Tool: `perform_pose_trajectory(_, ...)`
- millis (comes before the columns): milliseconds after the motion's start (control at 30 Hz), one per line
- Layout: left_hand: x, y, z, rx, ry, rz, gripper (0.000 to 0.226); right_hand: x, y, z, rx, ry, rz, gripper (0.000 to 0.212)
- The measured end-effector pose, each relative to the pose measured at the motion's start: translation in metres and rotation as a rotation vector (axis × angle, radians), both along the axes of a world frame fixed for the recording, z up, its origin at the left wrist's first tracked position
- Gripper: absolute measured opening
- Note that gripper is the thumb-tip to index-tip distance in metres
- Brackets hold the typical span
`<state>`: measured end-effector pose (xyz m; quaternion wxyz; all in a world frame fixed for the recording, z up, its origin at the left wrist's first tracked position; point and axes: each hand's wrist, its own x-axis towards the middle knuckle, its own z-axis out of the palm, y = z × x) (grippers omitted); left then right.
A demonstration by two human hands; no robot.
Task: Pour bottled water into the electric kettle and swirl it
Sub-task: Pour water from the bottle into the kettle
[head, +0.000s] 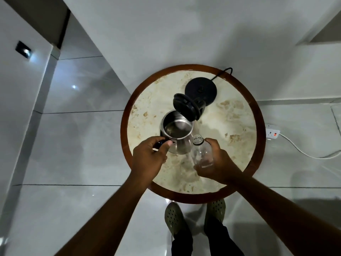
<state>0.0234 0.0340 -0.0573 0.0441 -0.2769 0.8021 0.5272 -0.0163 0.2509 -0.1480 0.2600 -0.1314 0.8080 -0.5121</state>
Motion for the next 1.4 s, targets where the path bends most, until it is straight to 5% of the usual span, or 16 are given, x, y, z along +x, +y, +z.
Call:
perform_pose_trajectory(233,-0.008,-0.012,0.005,0.026,0.011,0.023,0.014,-0.027,-0.008,0.035,0.125,-0.096,0.066,0.061)
perform_pose_trajectory(400,-0.014,-0.024,0.005,0.02,0.007,-0.001,0.005,-0.045,-0.013,0.057,0.252,-0.261,0.173,0.071)
perform_pose_trajectory(567,-0.011,-0.034,0.004,0.034,0.009,0.02,0.01,-0.051,-0.018,0.069,0.459,-0.215,0.261,0.081)
perform_pose_trajectory(1400,-0.015,-0.027,-0.007,-0.015,0.018,0.004,0.02,-0.043,-0.016,0.069,0.421,-0.208,0.26,0.078)
